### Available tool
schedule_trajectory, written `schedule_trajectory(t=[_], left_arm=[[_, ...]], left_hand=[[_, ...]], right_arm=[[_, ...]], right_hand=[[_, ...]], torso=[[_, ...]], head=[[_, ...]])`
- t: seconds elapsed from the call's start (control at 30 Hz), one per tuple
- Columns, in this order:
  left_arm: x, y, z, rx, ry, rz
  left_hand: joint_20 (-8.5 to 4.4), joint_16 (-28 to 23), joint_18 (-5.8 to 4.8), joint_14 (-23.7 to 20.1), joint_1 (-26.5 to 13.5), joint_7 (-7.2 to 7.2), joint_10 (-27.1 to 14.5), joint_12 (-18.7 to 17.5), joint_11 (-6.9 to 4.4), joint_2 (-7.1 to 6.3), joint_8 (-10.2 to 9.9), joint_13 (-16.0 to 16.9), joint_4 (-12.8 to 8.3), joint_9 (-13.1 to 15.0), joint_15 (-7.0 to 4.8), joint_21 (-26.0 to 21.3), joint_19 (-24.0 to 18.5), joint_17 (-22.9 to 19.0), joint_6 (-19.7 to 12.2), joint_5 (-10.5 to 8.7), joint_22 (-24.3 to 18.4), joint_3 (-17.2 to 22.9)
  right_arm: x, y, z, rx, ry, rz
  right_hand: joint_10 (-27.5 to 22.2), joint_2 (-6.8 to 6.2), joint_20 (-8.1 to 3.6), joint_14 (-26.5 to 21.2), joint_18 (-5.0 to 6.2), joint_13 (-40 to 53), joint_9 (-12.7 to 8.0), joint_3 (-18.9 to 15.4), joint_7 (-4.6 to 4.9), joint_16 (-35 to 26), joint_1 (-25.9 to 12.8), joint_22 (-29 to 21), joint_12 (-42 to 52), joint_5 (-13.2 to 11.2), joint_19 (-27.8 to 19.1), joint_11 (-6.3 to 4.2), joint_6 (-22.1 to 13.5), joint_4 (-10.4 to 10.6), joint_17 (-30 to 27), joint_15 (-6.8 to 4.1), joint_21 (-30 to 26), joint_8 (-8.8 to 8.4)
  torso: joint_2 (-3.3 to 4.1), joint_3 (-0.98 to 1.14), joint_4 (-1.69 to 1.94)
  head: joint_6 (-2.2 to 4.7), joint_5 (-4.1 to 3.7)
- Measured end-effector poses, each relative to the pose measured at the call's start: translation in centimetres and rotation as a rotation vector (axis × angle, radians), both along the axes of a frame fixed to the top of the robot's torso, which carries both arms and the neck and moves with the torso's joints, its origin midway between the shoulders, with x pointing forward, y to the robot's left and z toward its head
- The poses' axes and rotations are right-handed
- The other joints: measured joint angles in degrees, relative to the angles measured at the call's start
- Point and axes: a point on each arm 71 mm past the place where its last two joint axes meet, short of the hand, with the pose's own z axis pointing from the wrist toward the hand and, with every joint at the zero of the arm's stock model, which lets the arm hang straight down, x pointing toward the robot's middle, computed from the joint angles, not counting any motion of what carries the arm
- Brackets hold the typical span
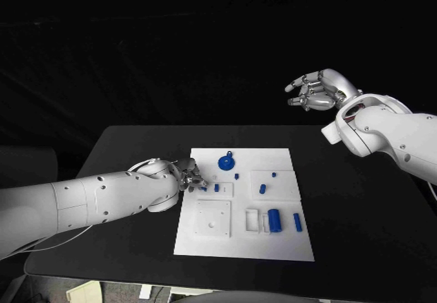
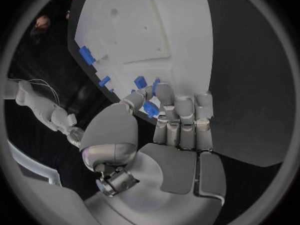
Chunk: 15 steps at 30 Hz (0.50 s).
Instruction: Assemble the parts on the task board
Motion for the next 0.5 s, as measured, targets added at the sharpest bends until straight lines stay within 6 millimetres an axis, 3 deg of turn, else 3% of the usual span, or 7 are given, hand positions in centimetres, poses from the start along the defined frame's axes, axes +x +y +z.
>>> schedule_trajectory(t=[0.5], left_arm=[[0.19, -0.28, -0.04, 0.006, -0.005, -0.009]], left_hand=[[0.0, 0.0, 0.0, 0.07, -0.24, 0.0, 0.0, 0.0, 0.0, -0.24, -0.09, -0.01, 0.16, 0.04, -0.03, 0.0, 0.0, -0.01, 0.0, -0.25, -0.01, 0.16]], right_arm=[[0.02, 0.03, -0.03, 0.0, 0.003, 0.0]], right_hand=[[0.0, 0.0, 0.0, 0.0, 0.0, -0.05, 0.0, 0.0, 0.09, 0.0, 0.0, 0.0, 0.0, 0.23, 0.0, 0.0, -0.13, 0.0, -0.03, 0.01, 0.0, 0.0]], torso=[[0.0, -0.02, -0.01]], head=[[-0.2, -0.03]])
